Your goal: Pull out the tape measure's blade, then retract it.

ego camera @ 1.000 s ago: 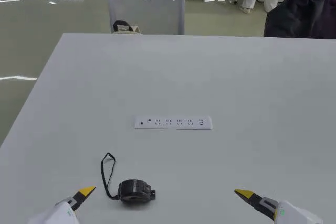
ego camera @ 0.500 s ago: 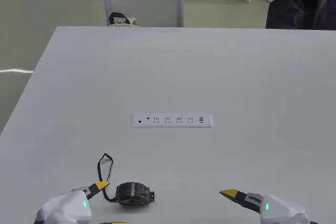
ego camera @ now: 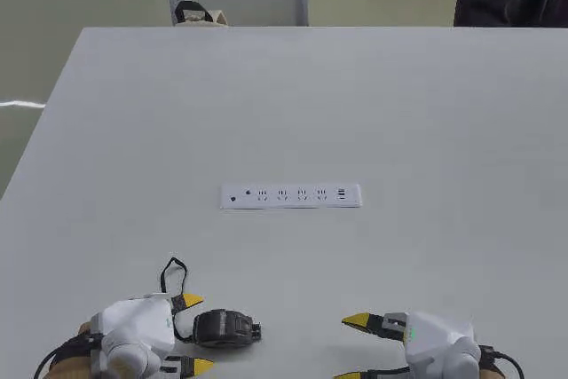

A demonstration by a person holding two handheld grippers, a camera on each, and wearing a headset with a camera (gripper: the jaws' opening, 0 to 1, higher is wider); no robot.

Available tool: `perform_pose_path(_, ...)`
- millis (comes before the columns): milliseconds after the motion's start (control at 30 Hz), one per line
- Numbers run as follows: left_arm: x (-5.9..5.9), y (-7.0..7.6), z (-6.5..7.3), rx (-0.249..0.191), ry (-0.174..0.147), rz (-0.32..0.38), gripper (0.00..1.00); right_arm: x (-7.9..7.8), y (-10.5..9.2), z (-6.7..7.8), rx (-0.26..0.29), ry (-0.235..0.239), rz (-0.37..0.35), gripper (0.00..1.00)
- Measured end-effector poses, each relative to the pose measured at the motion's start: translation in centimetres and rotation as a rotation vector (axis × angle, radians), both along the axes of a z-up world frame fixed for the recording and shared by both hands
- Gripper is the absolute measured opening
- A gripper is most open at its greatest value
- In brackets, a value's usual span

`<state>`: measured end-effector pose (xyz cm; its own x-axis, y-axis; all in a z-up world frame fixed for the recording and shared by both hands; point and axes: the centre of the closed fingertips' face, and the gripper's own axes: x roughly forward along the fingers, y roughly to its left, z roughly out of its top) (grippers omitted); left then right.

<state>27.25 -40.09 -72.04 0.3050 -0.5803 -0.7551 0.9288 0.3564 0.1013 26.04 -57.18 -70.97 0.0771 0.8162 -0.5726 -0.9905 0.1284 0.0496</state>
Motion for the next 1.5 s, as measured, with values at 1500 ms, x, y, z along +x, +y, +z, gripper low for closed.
perform_pose_path(1500, 0.4, -0.9, -2.8, 0.062, 0.066, -0.212, 0.3, 1.4, 12.0, -6.7, -0.045, 0.012, 0.238, 0.22)
